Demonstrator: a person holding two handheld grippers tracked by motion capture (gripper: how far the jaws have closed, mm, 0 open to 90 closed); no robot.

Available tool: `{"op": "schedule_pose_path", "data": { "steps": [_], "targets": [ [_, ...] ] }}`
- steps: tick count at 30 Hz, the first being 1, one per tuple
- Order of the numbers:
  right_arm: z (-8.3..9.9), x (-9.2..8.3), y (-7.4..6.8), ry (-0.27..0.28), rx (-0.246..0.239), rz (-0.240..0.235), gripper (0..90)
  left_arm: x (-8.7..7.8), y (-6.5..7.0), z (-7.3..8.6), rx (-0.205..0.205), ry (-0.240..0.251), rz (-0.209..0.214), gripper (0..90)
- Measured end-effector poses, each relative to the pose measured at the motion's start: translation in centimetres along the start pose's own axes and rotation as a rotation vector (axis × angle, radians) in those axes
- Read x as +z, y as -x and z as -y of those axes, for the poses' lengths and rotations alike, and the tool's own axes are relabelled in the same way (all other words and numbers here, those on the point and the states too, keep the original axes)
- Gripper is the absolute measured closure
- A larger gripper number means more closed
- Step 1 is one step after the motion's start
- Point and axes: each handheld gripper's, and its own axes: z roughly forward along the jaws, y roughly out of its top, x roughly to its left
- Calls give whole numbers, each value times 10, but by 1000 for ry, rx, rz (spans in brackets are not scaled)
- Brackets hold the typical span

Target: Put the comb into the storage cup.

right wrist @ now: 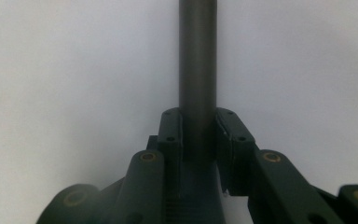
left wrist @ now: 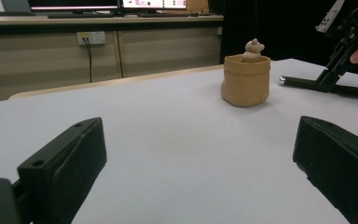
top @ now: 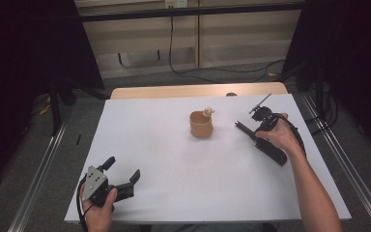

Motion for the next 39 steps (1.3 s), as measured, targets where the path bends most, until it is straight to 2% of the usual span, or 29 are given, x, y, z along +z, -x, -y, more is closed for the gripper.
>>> {"op": "schedule_pose_path", "data": {
  "steps": [12,22,26,30,39],
  "targets": [
    [2,-4,2,14,24,-11,732,0,-1,0,-8,6,-4,27],
    [5,-28,-6,97,4,-14,731,-1,-1,0,-8,3,-14,19],
    [9,-39,-8,148,5,-27,731,-1,-1,0,-9,0,-11,19],
    [12,-47,-12,189,-24,-37,731,-1,-2,0,-5,-2,-8,19],
    [24,-63,-23,255,-46,-56,732,-2,-3,-1,-12,-7,-2,20]
  ]
}}
